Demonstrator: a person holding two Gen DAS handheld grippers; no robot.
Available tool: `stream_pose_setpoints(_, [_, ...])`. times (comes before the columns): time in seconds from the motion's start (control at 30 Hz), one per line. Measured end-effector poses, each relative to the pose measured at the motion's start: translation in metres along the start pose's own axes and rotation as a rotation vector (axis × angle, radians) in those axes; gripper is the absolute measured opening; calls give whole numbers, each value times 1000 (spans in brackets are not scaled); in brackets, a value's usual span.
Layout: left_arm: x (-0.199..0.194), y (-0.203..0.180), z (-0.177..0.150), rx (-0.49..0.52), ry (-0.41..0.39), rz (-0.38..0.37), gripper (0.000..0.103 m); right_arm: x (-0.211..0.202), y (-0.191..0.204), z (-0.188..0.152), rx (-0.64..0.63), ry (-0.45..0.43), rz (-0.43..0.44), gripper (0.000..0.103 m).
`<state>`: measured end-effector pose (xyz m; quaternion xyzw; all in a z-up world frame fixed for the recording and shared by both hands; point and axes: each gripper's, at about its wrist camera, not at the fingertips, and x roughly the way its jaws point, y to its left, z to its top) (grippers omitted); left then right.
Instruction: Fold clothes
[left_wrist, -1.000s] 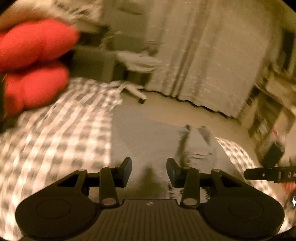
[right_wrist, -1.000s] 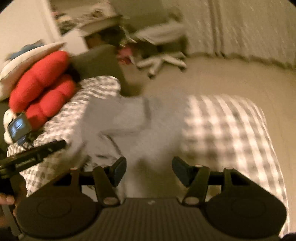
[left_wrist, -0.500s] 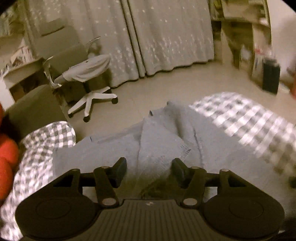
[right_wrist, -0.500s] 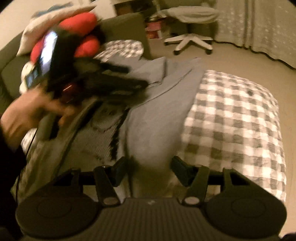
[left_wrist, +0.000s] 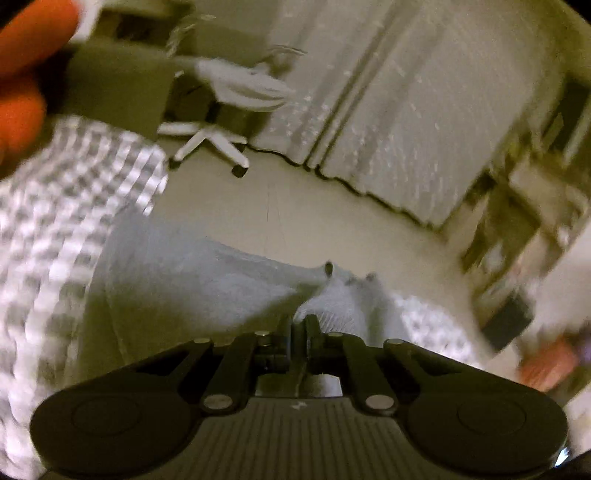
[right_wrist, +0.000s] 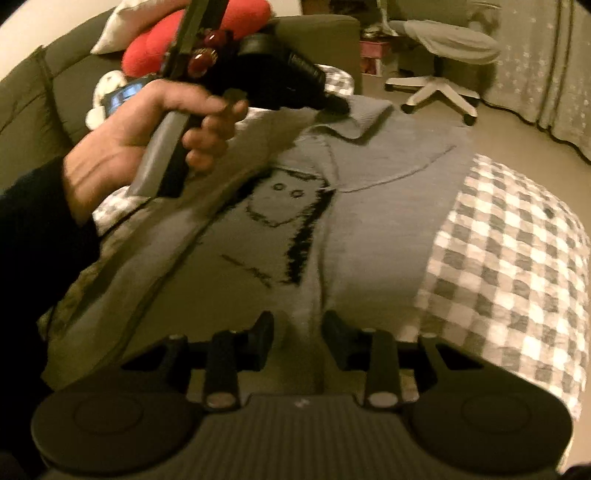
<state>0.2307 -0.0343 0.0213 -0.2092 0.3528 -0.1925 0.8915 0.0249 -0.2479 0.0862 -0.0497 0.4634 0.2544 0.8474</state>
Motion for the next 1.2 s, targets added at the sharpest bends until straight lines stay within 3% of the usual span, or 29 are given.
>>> stream_pose_setpoints(0.07, [-3, 11, 1, -70, -4, -33, 6, -4, 5, -1, -14, -1, 42, 32])
stream_pose_setpoints(0.17, [-4, 7, -1, -36, -7, -7, 13, -13, 8, 0, -16, -20, 45, 32])
stream_pose_setpoints(0.23, [-5, -2, -3, 34, -22, 21, 32, -16, 3, 0, 14, -32, 26, 33])
stream_pose_setpoints(0.33, [-4, -23, -11, 167, -46, 53, 47, -20, -4, -8, 69, -37, 0, 33])
stream_pose_setpoints(0.5, [14, -75, -38, 518, -26, 135, 68, -21, -2, -36, 114, -13, -37, 34])
stream_pose_setpoints(0.63, [41, -98, -57, 700, 35, 266, 68, -21, 8, -49, 88, 4, -59, 34])
stream_pose_setpoints(0.67, [43, -97, -53, 679, 40, 281, 68, -21, 9, -51, 79, 6, -66, 34])
stream_pose_setpoints(0.7, [43, -93, -48, 634, 42, 283, 59, -23, 11, -53, 76, 2, -67, 32])
stream_pose_setpoints(0.73, [42, -89, -43, 588, 45, 285, 40, -24, 14, -55, 76, -2, -65, 27])
stream_pose_setpoints(0.8, [38, -70, -28, 426, 59, 241, 17, -27, 19, -59, 75, -12, -63, 20])
stream_pose_setpoints(0.83, [35, -59, -20, 344, 64, 213, 10, -28, 22, -61, 75, -17, -62, 19])
stream_pose_setpoints(1.0, [26, -19, -3, 108, 72, 120, 8, -34, 45, -68, 47, -41, -36, 19])
stream_pose_setpoints(1.2, [24, -4, -1, -10, 86, 75, 8, -47, 61, -91, 85, -98, -49, 24])
